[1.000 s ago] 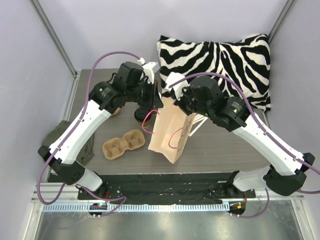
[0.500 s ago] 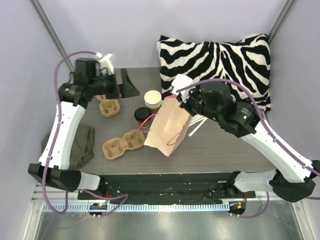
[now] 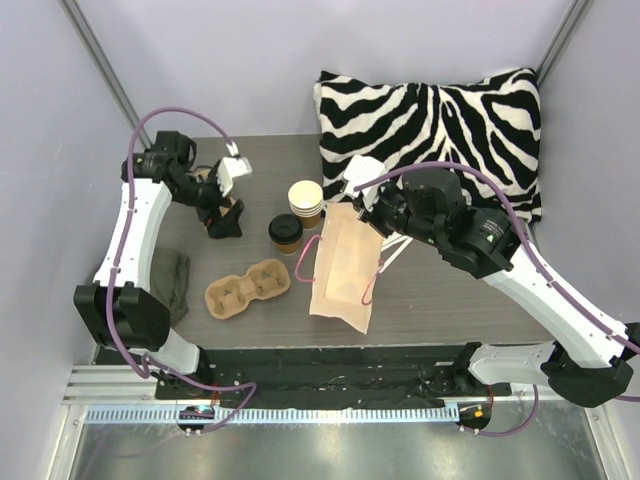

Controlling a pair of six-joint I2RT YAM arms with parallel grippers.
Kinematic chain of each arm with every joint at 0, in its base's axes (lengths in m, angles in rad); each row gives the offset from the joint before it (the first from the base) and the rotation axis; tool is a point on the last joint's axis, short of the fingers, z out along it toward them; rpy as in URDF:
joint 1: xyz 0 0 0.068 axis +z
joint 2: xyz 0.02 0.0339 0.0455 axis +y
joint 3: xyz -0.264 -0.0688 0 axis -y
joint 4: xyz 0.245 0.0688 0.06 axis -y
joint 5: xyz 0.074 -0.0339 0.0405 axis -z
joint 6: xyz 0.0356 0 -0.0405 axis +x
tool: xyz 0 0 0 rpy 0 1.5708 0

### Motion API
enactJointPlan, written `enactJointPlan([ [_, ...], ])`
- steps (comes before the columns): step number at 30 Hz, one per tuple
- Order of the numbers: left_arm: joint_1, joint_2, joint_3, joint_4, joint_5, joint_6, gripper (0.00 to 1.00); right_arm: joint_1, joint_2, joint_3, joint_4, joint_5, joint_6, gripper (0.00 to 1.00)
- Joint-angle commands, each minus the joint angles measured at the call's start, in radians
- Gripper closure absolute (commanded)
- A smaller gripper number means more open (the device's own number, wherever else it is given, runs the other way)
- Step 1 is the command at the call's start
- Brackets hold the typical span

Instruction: Pack the takeout coffee

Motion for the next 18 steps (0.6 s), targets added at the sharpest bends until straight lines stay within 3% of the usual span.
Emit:
enactJointPlan([
  [1,-0.005,0.007,-0.042,-0.342,0.056,0.646,0.10,0.002,-0.026,0.010,0.025,-0.012,0.019,0.99],
  [3,-0.015,0.053,-0.040,-0.374,0.043,0.693,0.12,0.002,-0.028,0.011,0.011,-0.012,0.022,0.99],
  [7,0.002,0.073,-0.103,-0.364,0.049,0.532,0.20,-0.013,-0.037,0.011,0.005,-0.014,0.026,0.99],
  [12,0.126,-0.048,-0.313,-0.090,-0.026,0.064,0.25,-0.016,-0.034,0.005,0.008,-0.026,0.031,0.99],
  [18,0.266,-0.106,-0.499,0.009,-0.092,-0.140,0.25,-0.016,-0.037,-0.013,0.028,-0.024,0.033,0.99],
])
